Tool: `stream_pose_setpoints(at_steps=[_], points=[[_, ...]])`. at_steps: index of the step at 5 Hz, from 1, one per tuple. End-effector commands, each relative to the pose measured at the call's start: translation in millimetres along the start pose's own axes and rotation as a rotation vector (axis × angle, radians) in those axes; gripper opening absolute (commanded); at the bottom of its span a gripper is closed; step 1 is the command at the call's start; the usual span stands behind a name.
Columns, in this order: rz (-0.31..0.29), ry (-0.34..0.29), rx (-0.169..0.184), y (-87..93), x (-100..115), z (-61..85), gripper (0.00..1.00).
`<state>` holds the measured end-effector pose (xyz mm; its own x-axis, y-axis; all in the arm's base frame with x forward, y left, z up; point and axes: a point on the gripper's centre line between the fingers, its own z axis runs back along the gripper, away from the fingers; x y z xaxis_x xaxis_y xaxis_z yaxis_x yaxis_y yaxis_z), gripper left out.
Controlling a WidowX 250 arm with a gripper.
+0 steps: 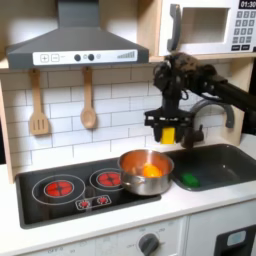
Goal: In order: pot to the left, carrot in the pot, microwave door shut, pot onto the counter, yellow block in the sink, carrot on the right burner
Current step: 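Take the yellow block out of the pot and put it in the sink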
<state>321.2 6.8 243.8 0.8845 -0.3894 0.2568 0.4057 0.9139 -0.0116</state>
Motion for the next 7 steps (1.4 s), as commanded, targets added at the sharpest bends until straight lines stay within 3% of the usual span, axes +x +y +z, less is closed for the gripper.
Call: stream_pose_setpoints(at_steps=[1, 3, 4, 5, 6, 7], points=[[-0.082, 0.009, -0.07, -44.2, -3.1, -14.2, 0.0], [-0.14, 0.039, -0.092, -52.7, 0.3, -43.6, 0.0], [-0.204, 0.048, -0.117, -54.7, 10.7, -56.5, 0.0], [-0.261, 0.112, -0.17, -62.7, 7.9, -78.7, 0.0], [-0.31, 0.127, -0.179, -71.5, 15.3, -86.2, 0.0], [-0.323, 0.141, -0.184, -77.1, 18.1, -91.3, 0.0]])
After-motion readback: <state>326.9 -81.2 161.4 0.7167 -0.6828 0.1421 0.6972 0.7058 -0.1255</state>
